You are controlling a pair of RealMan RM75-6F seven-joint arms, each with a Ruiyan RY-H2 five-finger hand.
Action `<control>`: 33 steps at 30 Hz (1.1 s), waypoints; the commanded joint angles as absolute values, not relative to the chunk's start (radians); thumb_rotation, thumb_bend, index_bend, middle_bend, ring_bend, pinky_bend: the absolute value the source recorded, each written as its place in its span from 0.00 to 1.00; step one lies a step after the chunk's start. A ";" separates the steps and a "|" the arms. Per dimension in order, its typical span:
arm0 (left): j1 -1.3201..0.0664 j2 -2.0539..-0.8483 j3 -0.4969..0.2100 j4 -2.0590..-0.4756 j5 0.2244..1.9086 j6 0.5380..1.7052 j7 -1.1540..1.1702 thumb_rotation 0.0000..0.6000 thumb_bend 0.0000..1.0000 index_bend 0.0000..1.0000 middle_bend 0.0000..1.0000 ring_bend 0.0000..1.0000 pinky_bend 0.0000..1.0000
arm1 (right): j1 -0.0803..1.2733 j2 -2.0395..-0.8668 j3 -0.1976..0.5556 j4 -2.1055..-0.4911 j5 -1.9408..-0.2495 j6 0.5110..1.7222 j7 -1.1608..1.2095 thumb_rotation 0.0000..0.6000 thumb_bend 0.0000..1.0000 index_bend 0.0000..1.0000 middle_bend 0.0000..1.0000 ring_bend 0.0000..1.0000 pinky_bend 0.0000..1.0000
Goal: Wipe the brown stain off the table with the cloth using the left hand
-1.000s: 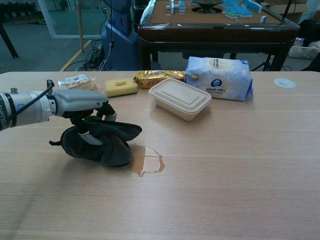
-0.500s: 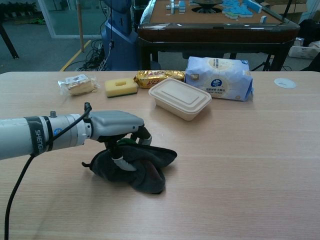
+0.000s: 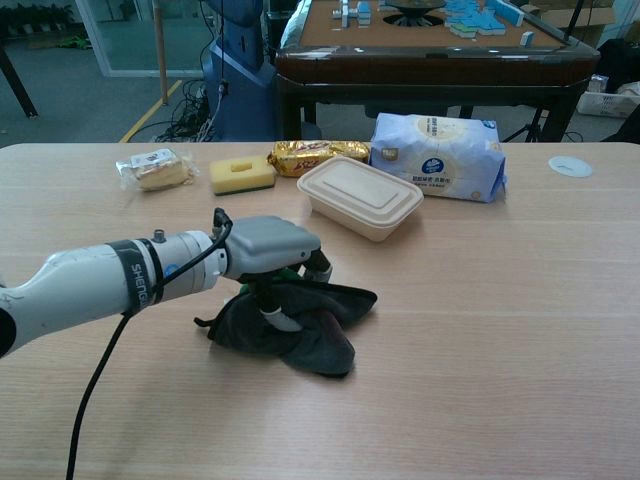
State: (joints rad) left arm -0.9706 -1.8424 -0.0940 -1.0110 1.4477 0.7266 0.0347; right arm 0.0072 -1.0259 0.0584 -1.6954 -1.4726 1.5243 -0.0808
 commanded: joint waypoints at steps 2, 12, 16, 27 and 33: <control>-0.964 -1.848 -0.088 -0.964 1.448 0.747 0.066 1.00 0.22 0.51 0.55 0.55 0.83 | 0.008 -1.026 0.059 -1.694 -1.473 1.523 -0.078 1.00 0.24 0.15 0.20 0.23 0.28; -0.930 -1.774 -0.068 -0.918 1.414 0.736 0.149 1.00 0.22 0.52 0.55 0.55 0.83 | 0.015 -1.027 0.062 -1.698 -1.481 1.518 -0.080 1.00 0.24 0.15 0.20 0.23 0.28; -0.916 -1.744 -0.071 -0.929 1.383 0.723 0.187 1.00 0.22 0.52 0.55 0.55 0.83 | 0.018 -1.028 0.061 -1.700 -1.485 1.516 -0.083 1.00 0.24 0.15 0.20 0.23 0.28; -0.920 -1.739 -0.067 -1.043 1.354 0.686 0.237 1.00 0.22 0.52 0.55 0.55 0.83 | 0.015 -1.026 0.060 -1.700 -1.484 1.517 -0.080 1.00 0.24 0.15 0.20 0.23 0.28; -0.929 -1.763 -0.058 -1.117 1.385 0.704 0.236 1.00 0.22 0.52 0.55 0.55 0.83 | 0.008 -1.025 0.058 -1.698 -1.478 1.523 -0.075 1.00 0.24 0.15 0.20 0.23 0.28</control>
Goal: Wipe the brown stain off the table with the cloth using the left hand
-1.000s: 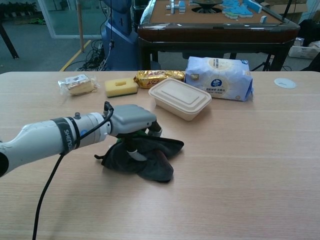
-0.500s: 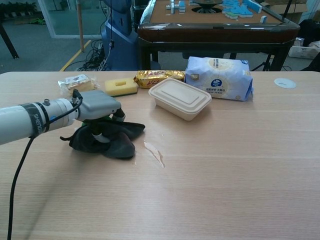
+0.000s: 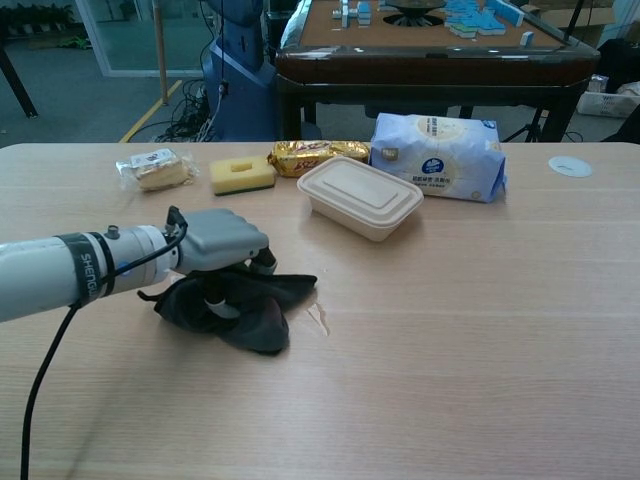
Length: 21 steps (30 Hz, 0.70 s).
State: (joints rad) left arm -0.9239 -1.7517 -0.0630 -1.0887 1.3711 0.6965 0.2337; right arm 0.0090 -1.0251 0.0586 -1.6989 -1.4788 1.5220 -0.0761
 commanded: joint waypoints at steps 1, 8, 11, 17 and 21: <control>-0.931 -1.766 -0.055 -1.126 1.391 0.708 0.242 1.00 0.22 0.52 0.55 0.55 0.83 | 0.007 -1.026 0.058 -1.697 -1.478 1.523 -0.074 1.00 0.24 0.15 0.20 0.23 0.28; -0.934 -1.780 -0.035 -1.191 1.421 0.727 0.281 1.00 0.22 0.52 0.55 0.55 0.83 | 0.003 -1.027 0.056 -1.688 -1.476 1.524 -0.059 1.00 0.24 0.15 0.20 0.23 0.28; -0.934 -1.802 -0.050 -1.165 1.399 0.734 0.322 1.00 0.22 0.52 0.55 0.55 0.83 | 0.003 -1.026 0.056 -1.685 -1.478 1.524 -0.052 1.00 0.24 0.15 0.20 0.23 0.28; -0.938 -1.834 -0.096 -1.049 1.309 0.715 0.382 1.00 0.22 0.52 0.55 0.55 0.83 | 0.001 -1.024 0.058 -1.681 -1.481 1.529 -0.044 1.00 0.24 0.15 0.20 0.23 0.28; -0.936 -1.834 -0.117 -0.976 1.268 0.710 0.394 1.00 0.22 0.52 0.55 0.55 0.83 | 0.001 -1.022 0.059 -1.680 -1.481 1.530 -0.041 1.00 0.24 0.15 0.20 0.23 0.28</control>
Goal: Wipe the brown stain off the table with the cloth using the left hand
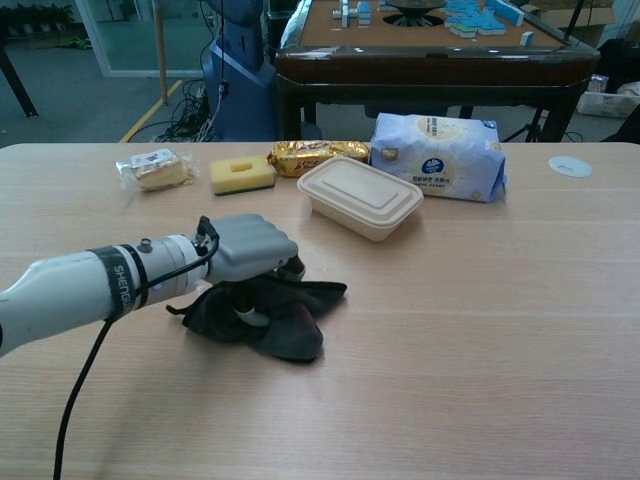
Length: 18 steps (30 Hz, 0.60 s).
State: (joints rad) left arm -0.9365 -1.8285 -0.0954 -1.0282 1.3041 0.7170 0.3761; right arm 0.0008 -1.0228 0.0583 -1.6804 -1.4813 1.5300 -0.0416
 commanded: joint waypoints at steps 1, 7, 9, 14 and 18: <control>-0.935 -1.832 -0.121 -0.962 1.262 0.712 0.395 1.00 0.22 0.52 0.55 0.55 0.83 | 0.001 -1.022 0.059 -1.680 -1.481 1.529 -0.040 1.00 0.24 0.15 0.20 0.23 0.28; -0.926 -1.816 -0.141 -0.887 1.224 0.718 0.403 1.00 0.22 0.52 0.55 0.55 0.83 | 0.007 -1.023 0.061 -1.681 -1.485 1.525 -0.042 1.00 0.24 0.15 0.20 0.23 0.28; -0.923 -1.814 -0.146 -0.869 1.213 0.723 0.412 1.00 0.22 0.52 0.55 0.55 0.83 | 0.009 -1.024 0.061 -1.682 -1.487 1.522 -0.045 1.00 0.24 0.15 0.20 0.23 0.28; -0.916 -1.815 -0.142 -0.886 1.209 0.715 0.389 1.00 0.22 0.52 0.55 0.55 0.82 | 0.012 -1.025 0.061 -1.684 -1.487 1.518 -0.048 1.00 0.24 0.15 0.20 0.23 0.28; -0.916 -1.816 -0.113 -0.939 1.253 0.721 0.369 1.00 0.22 0.52 0.55 0.55 0.82 | 0.012 -1.024 0.062 -1.687 -1.488 1.520 -0.052 1.00 0.24 0.15 0.20 0.23 0.28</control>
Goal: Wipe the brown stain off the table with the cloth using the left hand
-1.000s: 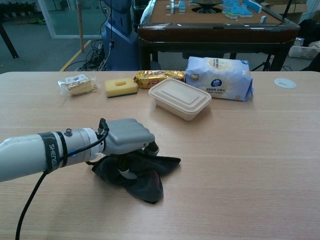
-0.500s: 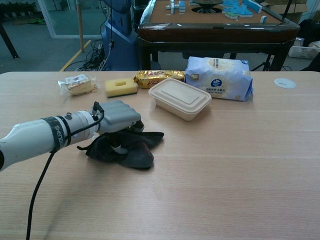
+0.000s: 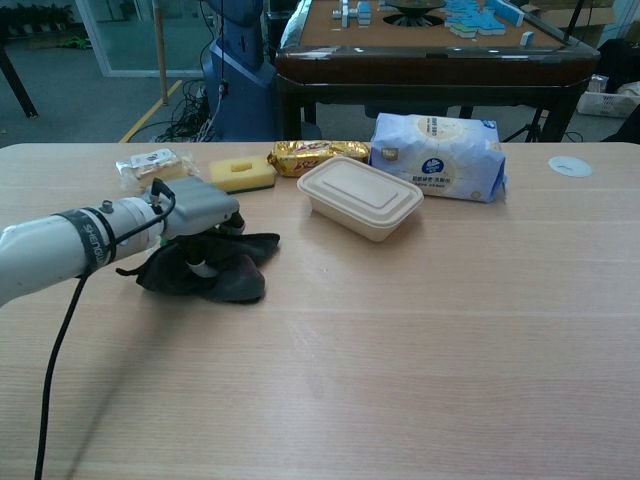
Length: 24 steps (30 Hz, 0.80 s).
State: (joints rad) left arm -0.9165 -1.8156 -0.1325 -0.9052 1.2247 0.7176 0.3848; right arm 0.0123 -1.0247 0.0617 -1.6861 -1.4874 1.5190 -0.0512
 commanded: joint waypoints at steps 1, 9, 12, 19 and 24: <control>-0.916 -1.815 -0.107 -0.957 1.264 0.723 0.361 1.00 0.22 0.52 0.55 0.55 0.82 | 0.012 -1.024 0.062 -1.689 -1.488 1.521 -0.053 1.00 0.24 0.15 0.20 0.23 0.28; -0.923 -1.801 -0.062 -1.142 1.370 0.753 0.299 1.00 0.22 0.52 0.55 0.55 0.81 | 0.007 -1.024 0.060 -1.689 -1.485 1.526 -0.053 1.00 0.24 0.15 0.20 0.23 0.28; -0.923 -1.798 -0.049 -1.194 1.386 0.752 0.298 1.00 0.22 0.52 0.55 0.55 0.81 | 0.004 -1.024 0.060 -1.689 -1.484 1.529 -0.052 1.00 0.24 0.15 0.20 0.23 0.28; -0.921 -1.809 -0.034 -1.203 1.389 0.757 0.354 1.00 0.22 0.52 0.55 0.55 0.81 | 0.000 -1.023 0.059 -1.689 -1.483 1.533 -0.052 1.00 0.24 0.15 0.20 0.23 0.28; -0.916 -1.838 -0.064 -1.103 1.344 0.762 0.387 1.00 0.22 0.52 0.55 0.55 0.81 | -0.002 -1.022 0.059 -1.690 -1.482 1.534 -0.051 1.00 0.24 0.15 0.20 0.23 0.28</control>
